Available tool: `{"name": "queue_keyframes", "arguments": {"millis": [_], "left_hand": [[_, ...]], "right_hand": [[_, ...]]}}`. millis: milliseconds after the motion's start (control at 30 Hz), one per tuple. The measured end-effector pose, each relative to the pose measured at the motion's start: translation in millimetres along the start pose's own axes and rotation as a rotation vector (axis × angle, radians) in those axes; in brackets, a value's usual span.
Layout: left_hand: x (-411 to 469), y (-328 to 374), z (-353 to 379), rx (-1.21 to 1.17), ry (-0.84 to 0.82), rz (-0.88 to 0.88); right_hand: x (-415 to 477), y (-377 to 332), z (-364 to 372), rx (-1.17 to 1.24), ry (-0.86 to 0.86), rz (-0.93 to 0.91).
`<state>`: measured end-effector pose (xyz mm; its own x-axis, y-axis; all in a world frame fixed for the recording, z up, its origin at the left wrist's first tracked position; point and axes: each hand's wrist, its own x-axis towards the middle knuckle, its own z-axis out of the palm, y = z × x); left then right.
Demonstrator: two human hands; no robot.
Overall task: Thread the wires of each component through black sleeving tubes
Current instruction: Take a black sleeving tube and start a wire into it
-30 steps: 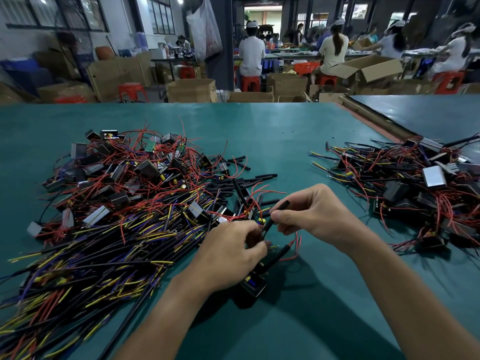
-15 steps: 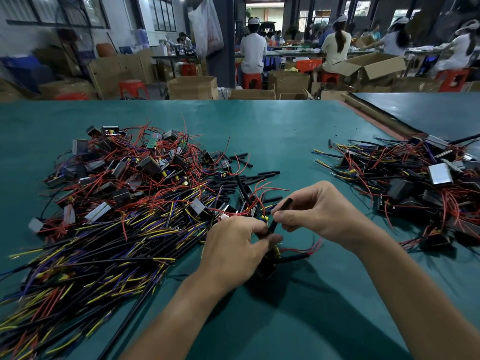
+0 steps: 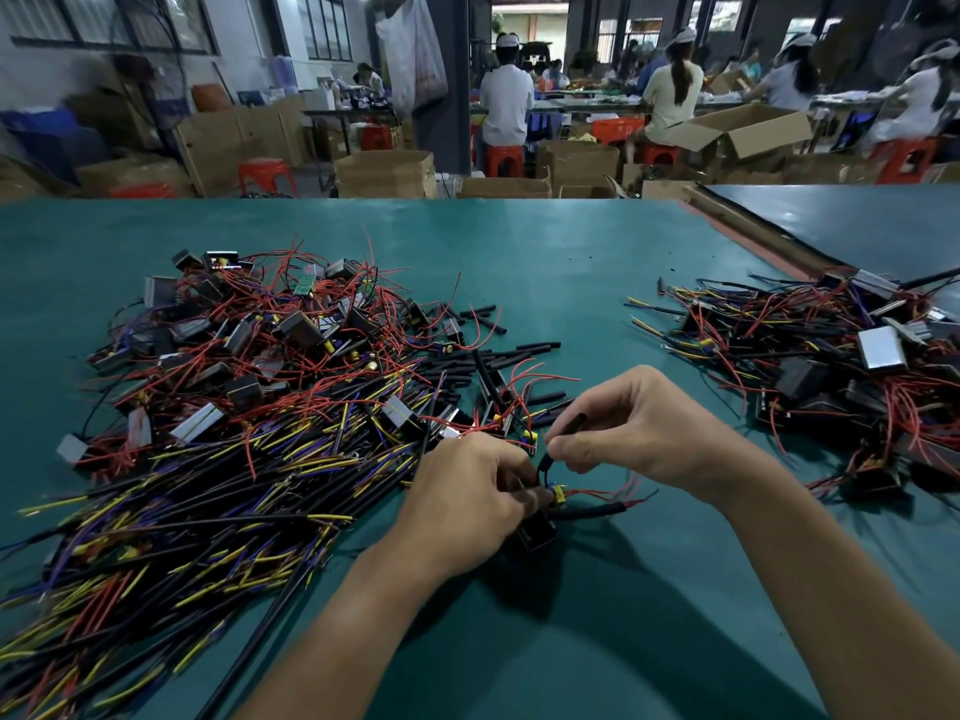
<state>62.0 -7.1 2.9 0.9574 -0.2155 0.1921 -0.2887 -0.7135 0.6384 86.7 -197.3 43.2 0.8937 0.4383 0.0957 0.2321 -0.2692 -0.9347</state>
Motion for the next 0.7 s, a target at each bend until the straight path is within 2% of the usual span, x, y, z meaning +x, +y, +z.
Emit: {"name": "queue_keyframes", "arguments": {"millis": [133,200,300,533,700], "left_hand": [[0.7,-0.7,2.8,-0.036,-0.032,0.012],[1.4,-1.7,3.2,-0.059,-0.053,0.0],[1.6,-3.3,2.3,-0.102,-0.061,-0.024],[0.8,-2.0,-0.6,-0.003,-0.052,-0.037],[-0.3,-1.0,-5.2,0.05,-0.023,-0.055]], "right_hand": [[2.1,5.3,5.2,-0.256,-0.083,0.031],[2.9,8.1,5.6,-0.288,-0.092,0.05],[1.6,10.1,3.6,-0.26,-0.099,0.06],[1.0,7.9,-1.1,-0.041,-0.063,0.058],[3.0,9.0,3.8,-0.011,-0.036,0.058]]}}
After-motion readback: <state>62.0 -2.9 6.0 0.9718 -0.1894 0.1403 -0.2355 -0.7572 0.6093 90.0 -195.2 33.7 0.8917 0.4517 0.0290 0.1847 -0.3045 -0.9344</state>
